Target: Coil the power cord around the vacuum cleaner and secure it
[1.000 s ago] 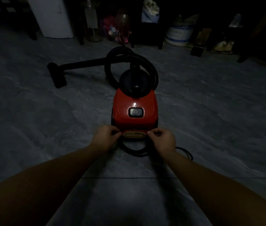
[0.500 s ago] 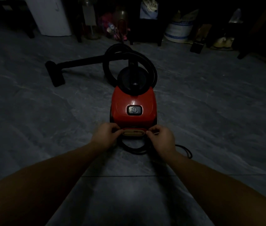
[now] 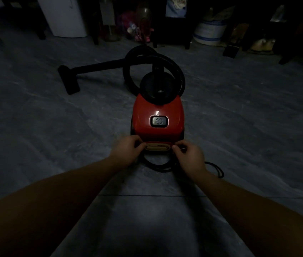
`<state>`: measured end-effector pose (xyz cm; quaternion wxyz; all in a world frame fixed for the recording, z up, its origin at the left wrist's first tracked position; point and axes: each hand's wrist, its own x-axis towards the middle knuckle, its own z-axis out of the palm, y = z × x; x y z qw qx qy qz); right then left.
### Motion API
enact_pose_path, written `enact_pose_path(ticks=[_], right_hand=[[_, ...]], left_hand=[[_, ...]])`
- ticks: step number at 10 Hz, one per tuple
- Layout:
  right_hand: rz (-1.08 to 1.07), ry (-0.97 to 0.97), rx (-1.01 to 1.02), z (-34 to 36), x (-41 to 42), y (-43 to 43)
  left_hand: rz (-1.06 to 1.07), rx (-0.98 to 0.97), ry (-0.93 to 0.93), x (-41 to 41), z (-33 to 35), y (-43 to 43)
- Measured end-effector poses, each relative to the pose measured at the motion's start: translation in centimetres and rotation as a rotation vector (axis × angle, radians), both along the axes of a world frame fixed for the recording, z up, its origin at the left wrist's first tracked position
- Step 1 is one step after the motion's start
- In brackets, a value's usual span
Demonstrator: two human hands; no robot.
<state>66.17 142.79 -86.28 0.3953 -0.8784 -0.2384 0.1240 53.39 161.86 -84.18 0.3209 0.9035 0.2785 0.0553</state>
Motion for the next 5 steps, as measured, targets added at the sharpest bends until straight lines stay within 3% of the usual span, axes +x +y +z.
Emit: enact_pose_path(ticks=[3, 4, 5], right_hand=[[0.018, 0.030, 0.015, -0.3, -0.9, -0.2], [0.088, -0.019, -0.025, 0.1, -3.2, -0.7], [0.074, -0.087, -0.093, -0.5, -5.5, -1.4]], left_hand=[[0.015, 0.052, -0.009, -0.2, -0.2, -0.9], [0.001, 0.180, 0.001, -2.0, -0.9, -3.1], [-0.080, 0.395, 0.181, -4.6, -1.6, -6.1]])
